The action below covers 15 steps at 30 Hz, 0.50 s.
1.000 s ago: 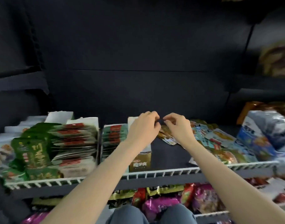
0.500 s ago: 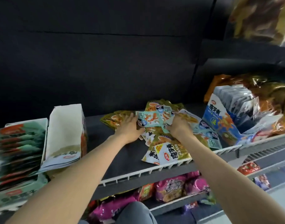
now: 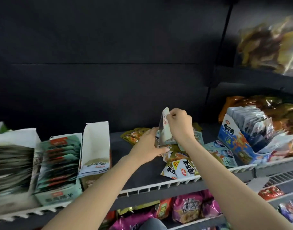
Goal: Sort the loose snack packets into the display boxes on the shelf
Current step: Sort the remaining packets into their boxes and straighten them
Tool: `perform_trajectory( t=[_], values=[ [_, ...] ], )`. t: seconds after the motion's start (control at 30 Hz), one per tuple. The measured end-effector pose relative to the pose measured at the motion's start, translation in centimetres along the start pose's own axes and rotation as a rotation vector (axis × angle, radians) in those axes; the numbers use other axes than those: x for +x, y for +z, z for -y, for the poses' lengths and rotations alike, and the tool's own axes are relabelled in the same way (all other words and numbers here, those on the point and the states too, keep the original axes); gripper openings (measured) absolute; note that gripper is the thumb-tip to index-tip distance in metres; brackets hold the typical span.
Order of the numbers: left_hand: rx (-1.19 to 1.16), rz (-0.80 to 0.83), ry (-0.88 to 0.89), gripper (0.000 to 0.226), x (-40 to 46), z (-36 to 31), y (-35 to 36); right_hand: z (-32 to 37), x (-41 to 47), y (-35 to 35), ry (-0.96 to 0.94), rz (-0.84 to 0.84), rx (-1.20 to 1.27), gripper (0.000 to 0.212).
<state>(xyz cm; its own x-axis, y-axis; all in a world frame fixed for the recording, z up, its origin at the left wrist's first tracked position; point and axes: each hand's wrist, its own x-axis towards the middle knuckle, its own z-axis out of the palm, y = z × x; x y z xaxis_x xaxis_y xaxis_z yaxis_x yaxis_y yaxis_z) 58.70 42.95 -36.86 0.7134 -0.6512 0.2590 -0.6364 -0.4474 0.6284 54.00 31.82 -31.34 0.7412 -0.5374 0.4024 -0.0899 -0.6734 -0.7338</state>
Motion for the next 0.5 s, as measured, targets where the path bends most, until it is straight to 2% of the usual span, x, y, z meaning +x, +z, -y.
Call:
perform_trajectory(
  t=[0.07,0.13,0.2,0.33,0.4,0.5],
  values=[
    [0.084,-0.170,-0.014,0.051,-1.7,-0.6,-2.2,2.1,-0.7,-0.3,0.065,0.032,0.141,0.025],
    [0.225,-0.361,-0.027,0.029,-3.8,-1.3,-5.0,4.3,-1.9,-0.6,0.134,0.132,0.411,0.026],
    [0.241,-0.489,-0.004,0.024,-6.1,-1.6,-8.2,6.7,-3.5,-0.7,0.157,0.264,0.680,0.027],
    [-0.021,-0.550,0.023,0.031,-10.3,-1.8,-14.7,10.7,-5.8,0.1,-0.056,0.389,0.534,0.035],
    [-0.091,-0.589,0.035,0.029,-12.3,-1.3,-17.4,12.9,-6.8,1.3,-0.132,0.429,0.536,0.026],
    [-0.068,-0.655,0.052,0.022,-15.3,0.3,-21.2,16.2,-8.3,3.9,-0.216,0.405,0.598,0.012]
  ],
)
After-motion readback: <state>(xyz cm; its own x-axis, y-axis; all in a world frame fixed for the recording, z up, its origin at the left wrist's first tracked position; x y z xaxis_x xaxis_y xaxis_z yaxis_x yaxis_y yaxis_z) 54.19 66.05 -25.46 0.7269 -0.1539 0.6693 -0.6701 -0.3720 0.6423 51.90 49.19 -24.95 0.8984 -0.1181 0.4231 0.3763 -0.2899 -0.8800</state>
